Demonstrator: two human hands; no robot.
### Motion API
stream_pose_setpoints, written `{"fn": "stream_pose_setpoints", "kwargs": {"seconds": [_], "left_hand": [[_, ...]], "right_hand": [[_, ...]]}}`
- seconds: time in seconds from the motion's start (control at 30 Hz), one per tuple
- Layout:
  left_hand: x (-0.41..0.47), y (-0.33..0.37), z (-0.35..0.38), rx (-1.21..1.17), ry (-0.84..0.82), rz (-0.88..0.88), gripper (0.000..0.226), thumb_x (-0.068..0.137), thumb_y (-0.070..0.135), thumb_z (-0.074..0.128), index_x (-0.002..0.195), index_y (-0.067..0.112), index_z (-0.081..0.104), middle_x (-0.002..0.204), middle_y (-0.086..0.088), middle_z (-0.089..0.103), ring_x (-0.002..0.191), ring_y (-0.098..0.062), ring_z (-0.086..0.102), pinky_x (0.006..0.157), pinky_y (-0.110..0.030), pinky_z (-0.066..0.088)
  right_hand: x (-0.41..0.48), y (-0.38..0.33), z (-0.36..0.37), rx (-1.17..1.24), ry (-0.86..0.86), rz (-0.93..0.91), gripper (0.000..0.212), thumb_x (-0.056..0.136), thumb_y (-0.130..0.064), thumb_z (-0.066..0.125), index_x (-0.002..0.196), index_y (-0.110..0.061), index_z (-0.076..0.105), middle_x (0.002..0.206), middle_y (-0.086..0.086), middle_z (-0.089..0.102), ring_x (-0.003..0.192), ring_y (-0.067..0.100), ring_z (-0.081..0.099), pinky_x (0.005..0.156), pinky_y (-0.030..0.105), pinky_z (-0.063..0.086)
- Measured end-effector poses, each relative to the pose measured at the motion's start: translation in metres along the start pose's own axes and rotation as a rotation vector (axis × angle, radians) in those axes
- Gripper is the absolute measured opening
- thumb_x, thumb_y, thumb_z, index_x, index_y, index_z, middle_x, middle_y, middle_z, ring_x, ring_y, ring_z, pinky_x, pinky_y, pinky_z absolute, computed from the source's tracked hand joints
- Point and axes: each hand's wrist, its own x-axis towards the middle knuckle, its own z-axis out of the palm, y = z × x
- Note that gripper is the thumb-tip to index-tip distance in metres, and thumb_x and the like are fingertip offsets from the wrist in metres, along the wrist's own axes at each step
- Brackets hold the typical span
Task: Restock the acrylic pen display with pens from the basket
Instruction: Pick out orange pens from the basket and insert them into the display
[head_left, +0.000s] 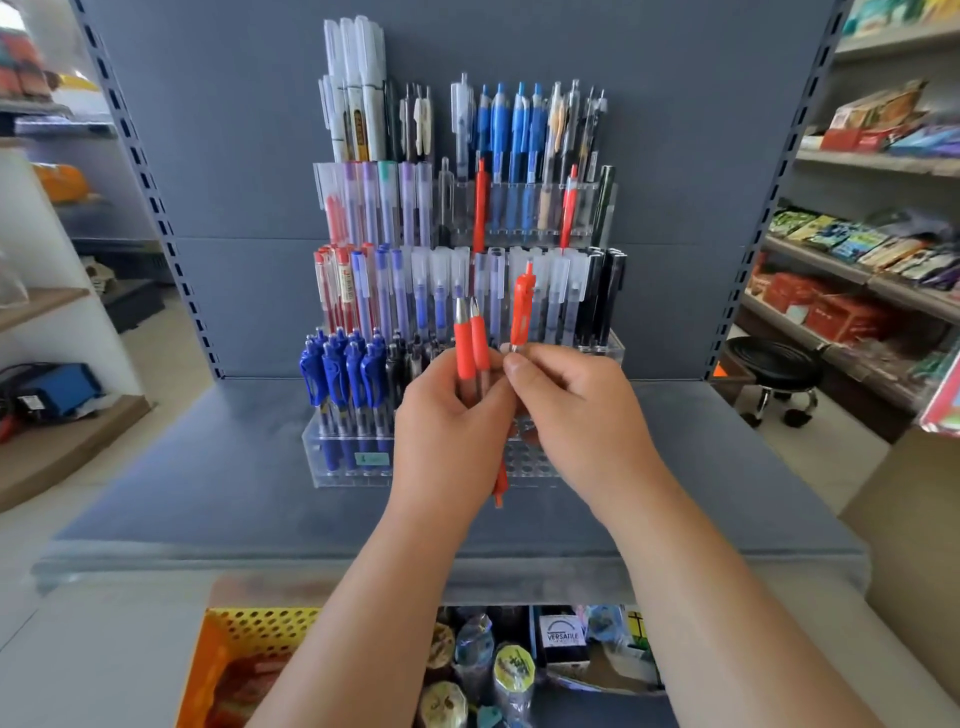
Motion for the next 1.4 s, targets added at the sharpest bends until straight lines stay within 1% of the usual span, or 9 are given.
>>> {"fn": "stream_pose_setpoints", "kwargs": {"seconds": [0.13, 0.23, 0.37, 0.53, 0.67, 0.8, 0.9, 1.07, 1.4], "left_hand": [[0.0, -0.004, -0.006, 0.035, -0.04, -0.02, 0.012, 0.09, 0.024, 0.068, 0.079, 0.02, 0.069, 0.068, -0.024, 0.056, 0.053, -0.021, 0.044, 0.05, -0.036, 0.043], [-0.001, -0.003, -0.008, -0.035, -0.029, -0.048, 0.008, 0.091, 0.026, 0.069, 0.086, 0.022, 0.073, 0.059, -0.009, 0.055, 0.051, -0.016, 0.045, 0.048, -0.03, 0.042], [0.003, -0.004, -0.013, -0.091, 0.077, -0.085, 0.008, 0.093, 0.028, 0.066, 0.092, 0.025, 0.073, 0.056, 0.012, 0.06, 0.052, -0.005, 0.053, 0.055, -0.023, 0.046], [0.005, -0.006, -0.014, -0.113, 0.063, -0.083, 0.015, 0.095, 0.03, 0.063, 0.089, 0.021, 0.073, 0.058, 0.005, 0.058, 0.056, -0.01, 0.054, 0.056, -0.029, 0.048], [0.005, -0.006, -0.012, -0.104, 0.043, -0.081, 0.017, 0.097, 0.031, 0.06, 0.091, 0.02, 0.072, 0.057, 0.009, 0.056, 0.054, -0.007, 0.051, 0.054, -0.023, 0.047], [0.007, -0.008, -0.012, -0.11, 0.047, -0.119, 0.027, 0.099, 0.034, 0.058, 0.097, 0.01, 0.069, 0.057, 0.005, 0.053, 0.057, -0.016, 0.047, 0.058, -0.036, 0.042], [0.008, -0.008, -0.012, -0.191, 0.047, -0.15, 0.029, 0.099, 0.029, 0.058, 0.101, 0.001, 0.066, 0.058, 0.003, 0.051, 0.058, -0.018, 0.044, 0.057, -0.036, 0.039], [0.009, -0.008, -0.015, -0.264, 0.004, -0.176, 0.021, 0.101, 0.02, 0.052, 0.099, 0.016, 0.072, 0.066, -0.001, 0.051, 0.057, -0.013, 0.045, 0.053, -0.026, 0.039], [0.006, -0.004, -0.021, -0.202, -0.054, -0.177, 0.023, 0.101, 0.024, 0.054, 0.096, 0.028, 0.076, 0.064, 0.001, 0.047, 0.059, -0.018, 0.042, 0.049, -0.026, 0.037]], "right_hand": [[0.003, 0.006, 0.001, -0.055, 0.022, -0.004, 0.013, 0.099, -0.029, 0.057, 0.096, -0.036, 0.068, 0.084, -0.006, 0.07, 0.076, 0.017, 0.067, 0.068, 0.045, 0.059], [0.006, 0.008, 0.0, -0.092, 0.062, -0.021, 0.012, 0.1, -0.028, 0.056, 0.109, -0.029, 0.063, 0.084, -0.007, 0.068, 0.074, 0.015, 0.063, 0.066, 0.034, 0.053], [0.008, 0.012, -0.001, -0.142, 0.095, -0.077, 0.014, 0.1, -0.024, 0.056, 0.11, -0.026, 0.065, 0.082, -0.005, 0.067, 0.078, 0.019, 0.063, 0.072, 0.036, 0.052], [0.017, 0.017, 0.005, -0.202, 0.094, -0.139, 0.02, 0.1, -0.024, 0.056, 0.091, -0.041, 0.059, 0.075, -0.015, 0.062, 0.072, 0.006, 0.058, 0.063, 0.025, 0.046], [0.023, 0.028, 0.005, -0.268, 0.114, -0.115, 0.016, 0.1, -0.025, 0.055, 0.108, -0.032, 0.067, 0.078, -0.014, 0.064, 0.073, 0.01, 0.06, 0.069, 0.038, 0.054], [0.023, 0.041, 0.009, -0.337, 0.106, -0.085, 0.016, 0.099, -0.03, 0.055, 0.109, -0.038, 0.065, 0.082, -0.013, 0.068, 0.077, 0.012, 0.064, 0.069, 0.044, 0.057], [0.021, 0.046, 0.014, -0.406, 0.118, -0.062, 0.015, 0.098, -0.033, 0.054, 0.11, -0.037, 0.062, 0.081, -0.01, 0.069, 0.073, 0.018, 0.065, 0.065, 0.045, 0.058], [0.02, 0.049, 0.017, -0.524, 0.12, 0.021, 0.006, 0.097, -0.036, 0.054, 0.102, -0.034, 0.058, 0.083, -0.01, 0.069, 0.074, 0.023, 0.065, 0.063, 0.044, 0.057], [0.017, 0.049, 0.02, -0.662, 0.089, 0.061, 0.017, 0.097, -0.038, 0.053, 0.099, -0.028, 0.067, 0.083, -0.006, 0.071, 0.08, 0.023, 0.064, 0.077, 0.043, 0.055]]}}
